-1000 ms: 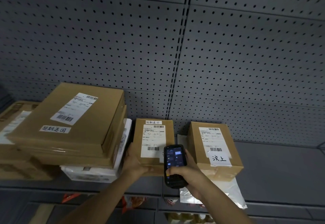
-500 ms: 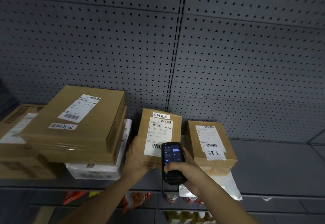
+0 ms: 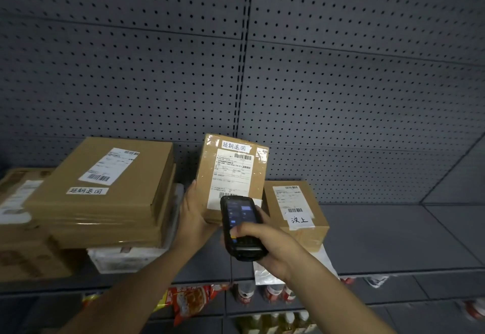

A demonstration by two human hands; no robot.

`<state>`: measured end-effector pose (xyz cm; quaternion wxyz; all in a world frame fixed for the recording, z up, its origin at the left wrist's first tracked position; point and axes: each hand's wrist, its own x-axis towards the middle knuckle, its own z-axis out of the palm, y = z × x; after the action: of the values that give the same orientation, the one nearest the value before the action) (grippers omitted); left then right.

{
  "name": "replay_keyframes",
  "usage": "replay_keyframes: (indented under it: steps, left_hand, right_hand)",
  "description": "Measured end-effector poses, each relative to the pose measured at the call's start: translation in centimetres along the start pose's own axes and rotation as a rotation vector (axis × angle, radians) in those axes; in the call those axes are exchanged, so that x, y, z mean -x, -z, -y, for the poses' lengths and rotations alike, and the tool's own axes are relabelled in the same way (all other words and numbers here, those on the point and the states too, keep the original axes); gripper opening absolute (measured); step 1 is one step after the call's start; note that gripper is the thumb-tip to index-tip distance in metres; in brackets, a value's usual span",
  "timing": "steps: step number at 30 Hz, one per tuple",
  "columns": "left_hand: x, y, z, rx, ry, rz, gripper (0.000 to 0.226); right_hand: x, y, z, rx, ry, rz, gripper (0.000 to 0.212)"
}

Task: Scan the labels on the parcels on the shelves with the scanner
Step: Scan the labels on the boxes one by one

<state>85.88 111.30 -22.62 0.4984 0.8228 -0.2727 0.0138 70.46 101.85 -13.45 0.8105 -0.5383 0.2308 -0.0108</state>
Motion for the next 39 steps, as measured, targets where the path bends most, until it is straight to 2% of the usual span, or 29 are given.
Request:
replay_keyframes:
  steps: [7,24,36,39]
  left_hand:
    - [-0.3,0.6,-1.1,-0.024,-0.028,-0.002,0.126]
    - [-1.8,0.0,-1.2,-0.059,-0.076,-0.039,0.125]
    - [-1.3,-0.1,-0.7,-0.030,-0.075,-0.043,0.124]
    - [-1.2,-0.1,-0.7,-0.049,-0.065,-0.036,0.124]
  right_hand:
    - [1.7,-0.7,0.4,-0.034,0.075,0.025,0.069]
    - [2.5,-0.6,0.9,-0.010,0.103,-0.009,0.067]
    - [2.6,-0.9,0.7,-0.092,0.129,0.022,0.066]
    - [2.7,-0.8,0.5,-0.112,0.132,0.026,0.056]
